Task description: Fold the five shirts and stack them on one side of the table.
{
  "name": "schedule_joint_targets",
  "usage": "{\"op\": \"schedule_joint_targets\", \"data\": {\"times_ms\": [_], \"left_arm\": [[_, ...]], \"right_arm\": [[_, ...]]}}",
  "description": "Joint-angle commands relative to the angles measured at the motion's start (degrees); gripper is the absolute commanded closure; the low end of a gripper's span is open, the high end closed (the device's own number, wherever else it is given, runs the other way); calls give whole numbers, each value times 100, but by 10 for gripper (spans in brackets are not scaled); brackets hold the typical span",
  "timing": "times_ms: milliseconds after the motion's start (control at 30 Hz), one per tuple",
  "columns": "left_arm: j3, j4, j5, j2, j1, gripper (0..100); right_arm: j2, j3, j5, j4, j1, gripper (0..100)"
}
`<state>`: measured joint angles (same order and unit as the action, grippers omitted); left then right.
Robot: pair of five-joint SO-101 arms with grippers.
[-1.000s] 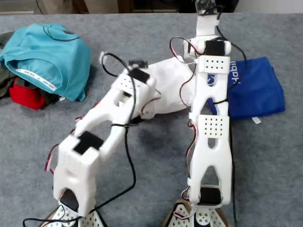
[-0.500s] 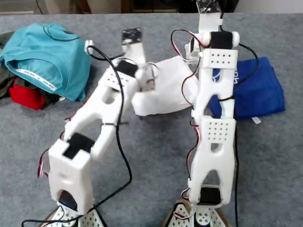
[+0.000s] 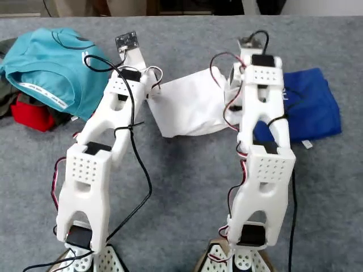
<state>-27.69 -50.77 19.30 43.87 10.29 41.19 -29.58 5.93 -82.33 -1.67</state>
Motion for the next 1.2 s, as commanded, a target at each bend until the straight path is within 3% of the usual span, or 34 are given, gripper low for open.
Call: {"op": "schedule_joint_targets", "data": {"times_ms": [0,200,333,500,667,833,933,1100,1167], "left_arm": [[-325,0,-360,66,-26,981],[-360,-281,-422,119,-62,981],[-404,-413,-422,110,9,981],[-1011,-1187,-422,127,-79,981],[-1213,-2119,-422,119,-97,981],[-1855,-2954,-387,-207,-273,981],[-2066,-3376,-378,-488,-264,981],[-2171,-4712,308,-1068,466,981],[-2057,-4888,352,-1314,633,981]], "right_arm": [[84,268,-9,404,-136,995],[92,-75,-413,97,-295,995],[-391,-1121,-413,-844,-488,995],[-971,-2281,-343,-2040,-505,977],[-1815,-1068,114,-2013,-576,798],[-2756,998,290,-1758,75,703],[-3081,1516,571,-1037,549,747],[-2826,1534,818,158,734,998],[-2589,1534,888,273,743,962]]}}
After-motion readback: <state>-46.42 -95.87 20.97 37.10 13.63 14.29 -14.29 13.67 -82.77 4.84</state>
